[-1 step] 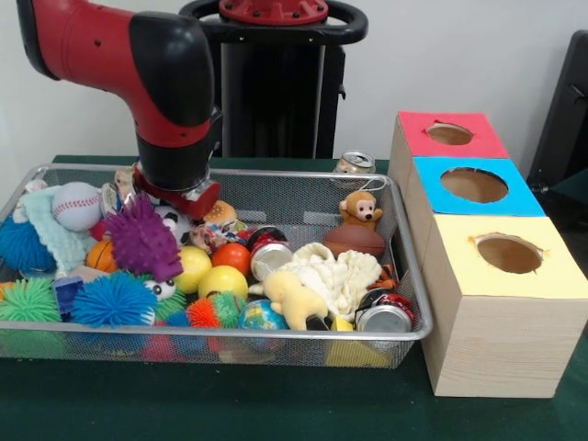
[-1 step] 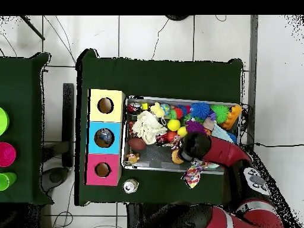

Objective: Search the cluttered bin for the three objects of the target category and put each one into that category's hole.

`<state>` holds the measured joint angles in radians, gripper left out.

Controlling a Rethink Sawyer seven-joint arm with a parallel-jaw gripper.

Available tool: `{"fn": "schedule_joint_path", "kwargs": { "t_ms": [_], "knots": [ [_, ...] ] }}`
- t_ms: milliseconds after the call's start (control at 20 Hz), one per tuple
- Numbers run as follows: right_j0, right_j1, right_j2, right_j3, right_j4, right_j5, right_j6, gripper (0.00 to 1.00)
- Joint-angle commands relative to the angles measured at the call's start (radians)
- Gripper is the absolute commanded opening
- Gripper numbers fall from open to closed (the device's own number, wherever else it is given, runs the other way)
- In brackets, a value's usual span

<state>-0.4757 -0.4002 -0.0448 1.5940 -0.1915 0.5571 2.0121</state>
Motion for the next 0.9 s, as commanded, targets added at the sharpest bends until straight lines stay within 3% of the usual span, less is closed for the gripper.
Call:
{"fn": "schedule_joint_path", "kwargs": {
  "t_ms": [50,550,900],
  "knots": [
    [0.005,0.038,0.17,0.12,0.05,-0.126,0.095,1.0],
    [0.042,0.042,0.228,0.203,0.164,-0.162,0.182,1.0],
    [0.109,-0.001,0.203,0.25,0.248,-0.15,0.226,1.0]
  ]
}}
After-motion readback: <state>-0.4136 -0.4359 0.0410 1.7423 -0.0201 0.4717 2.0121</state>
